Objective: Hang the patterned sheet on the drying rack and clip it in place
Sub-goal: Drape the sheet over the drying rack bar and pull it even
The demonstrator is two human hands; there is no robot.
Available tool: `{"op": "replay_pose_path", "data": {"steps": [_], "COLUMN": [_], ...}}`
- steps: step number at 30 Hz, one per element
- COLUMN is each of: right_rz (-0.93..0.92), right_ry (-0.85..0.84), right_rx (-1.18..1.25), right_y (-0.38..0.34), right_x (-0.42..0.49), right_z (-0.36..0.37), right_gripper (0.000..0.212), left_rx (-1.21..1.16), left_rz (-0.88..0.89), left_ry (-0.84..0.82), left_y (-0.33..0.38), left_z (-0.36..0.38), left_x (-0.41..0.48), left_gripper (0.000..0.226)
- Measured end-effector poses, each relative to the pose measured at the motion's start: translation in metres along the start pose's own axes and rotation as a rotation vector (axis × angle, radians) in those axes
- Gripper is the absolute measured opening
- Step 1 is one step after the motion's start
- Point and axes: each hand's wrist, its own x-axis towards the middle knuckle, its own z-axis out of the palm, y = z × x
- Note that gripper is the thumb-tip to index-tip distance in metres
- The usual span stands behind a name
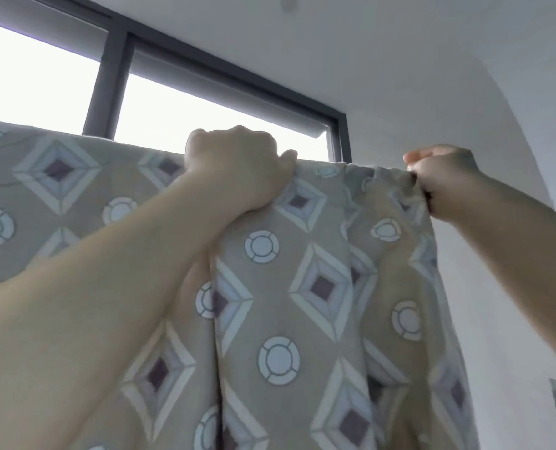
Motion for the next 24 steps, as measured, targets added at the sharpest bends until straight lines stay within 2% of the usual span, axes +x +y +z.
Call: {"op": "replay_pose_path", "data": {"steps": [3,6,11,14,17,18,19,21,23,24], "right_rz": [0.073,0.044,-0.026,-0.033,-0.063,-0.052,-0.02,0.059,0.114,0.086], "right_ry": [-0.302,-0.438,-0.385,-0.235,-0.031,-0.019,-0.059,-0.258,-0.504,-0.579], "right_rx": [0.147,0.143,0.076,0.053,-0.103,-0.085,-0.027,0.093,0.047,-0.045], "right_y": [0.001,0.01,0.035,0.049,0.068,0.073,0.076,0.079,0.08,0.08], "right_x": [0.005,0.014,0.053,0.081,0.104,0.109,0.113,0.115,0.111,0.11], "right_z": [-0.007,-0.02,-0.051,-0.073,-0.106,-0.118,-0.128,-0.144,-0.152,-0.152], "right_gripper": [0.03,0.026,0.033,0.036,0.028,0.027,0.029,0.025,0.01,0.01], "left_rx": [-0.063,-0.117,-0.16,-0.184,-0.28,-0.288,-0.287,-0.307,-0.338,-0.342], "left_rz": [0.07,0.092,-0.006,-0.045,-0.026,-0.017,-0.015,-0.012,0.002,0.012], "left_ry": [-0.064,-0.075,0.042,0.084,0.032,0.021,0.013,-0.004,-0.03,-0.043], "left_y": [0.041,0.074,0.127,0.178,0.232,0.244,0.251,0.259,0.26,0.257], "left_z": [0.006,0.016,0.022,0.026,0.038,0.043,0.047,0.05,0.051,0.051], "left_x": [0.017,0.03,0.044,0.062,0.074,0.076,0.076,0.077,0.077,0.078], "left_gripper": [0.043,0.027,0.022,0.022,0.02,0.019,0.019,0.019,0.019,0.019]}}
